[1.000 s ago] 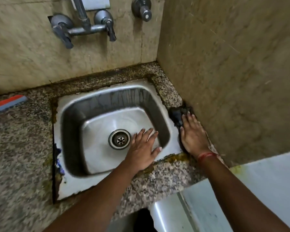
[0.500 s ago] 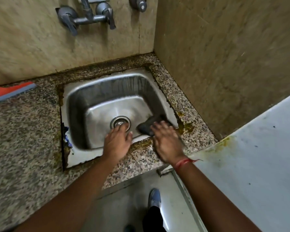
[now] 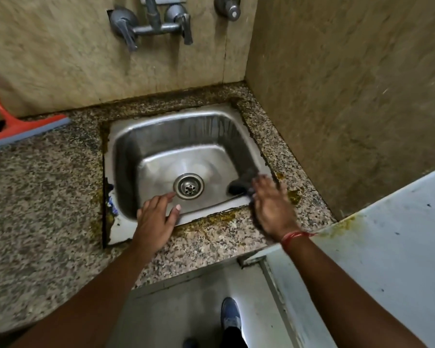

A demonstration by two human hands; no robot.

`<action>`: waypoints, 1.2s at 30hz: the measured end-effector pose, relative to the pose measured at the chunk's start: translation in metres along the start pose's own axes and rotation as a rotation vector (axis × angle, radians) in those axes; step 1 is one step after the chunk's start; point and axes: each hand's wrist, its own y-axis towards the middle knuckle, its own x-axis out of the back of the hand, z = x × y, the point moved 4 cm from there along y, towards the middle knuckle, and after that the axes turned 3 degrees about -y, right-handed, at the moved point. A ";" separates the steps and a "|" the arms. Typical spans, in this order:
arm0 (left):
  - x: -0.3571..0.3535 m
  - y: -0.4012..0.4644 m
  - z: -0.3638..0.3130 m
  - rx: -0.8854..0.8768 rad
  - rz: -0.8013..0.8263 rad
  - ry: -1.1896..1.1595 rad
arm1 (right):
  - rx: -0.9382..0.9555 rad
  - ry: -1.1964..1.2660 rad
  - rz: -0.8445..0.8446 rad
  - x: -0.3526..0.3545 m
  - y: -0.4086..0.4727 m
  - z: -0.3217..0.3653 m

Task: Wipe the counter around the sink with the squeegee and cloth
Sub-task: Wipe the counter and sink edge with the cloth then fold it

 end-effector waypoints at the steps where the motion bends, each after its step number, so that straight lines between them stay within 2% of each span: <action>1: 0.005 0.001 0.002 0.024 -0.039 -0.040 | -0.090 0.004 -0.027 0.001 0.004 -0.011; 3: 0.021 -0.002 0.013 0.074 -0.131 0.000 | -0.090 0.030 -0.046 -0.003 -0.002 0.003; 5: 0.037 -0.009 0.031 0.115 -0.204 0.132 | 0.042 0.041 -0.036 -0.013 -0.025 0.049; 9: 0.059 -0.030 0.075 0.217 -0.241 0.279 | 0.197 0.133 -0.023 -0.020 -0.055 0.148; 13: 0.066 -0.042 0.088 0.213 -0.275 0.229 | 0.362 0.157 0.057 -0.024 -0.041 0.230; 16: 0.068 -0.049 0.095 0.175 -0.246 0.151 | 0.418 0.081 0.087 -0.028 -0.040 0.217; 18: 0.076 -0.051 0.099 0.150 -0.227 0.123 | 0.353 0.027 0.072 -0.027 -0.039 0.178; 20: 0.083 -0.059 0.102 0.150 -0.248 0.200 | 0.255 0.026 0.029 -0.022 -0.039 0.149; 22: 0.092 -0.070 0.113 0.207 -0.285 0.287 | 0.324 0.050 0.030 -0.019 -0.045 0.171; 26: 0.088 -0.088 0.143 0.332 -0.252 0.296 | 0.701 0.097 0.092 -0.032 -0.057 0.277; 28: 0.086 -0.087 0.148 0.319 -0.247 0.302 | 0.702 0.126 0.107 -0.031 -0.030 0.311; 31: 0.086 -0.087 0.148 0.312 -0.277 0.249 | 0.597 0.125 0.163 -0.030 0.005 0.325; 36: 0.088 -0.087 0.150 0.338 -0.255 0.202 | 0.634 0.128 0.099 -0.029 -0.044 0.295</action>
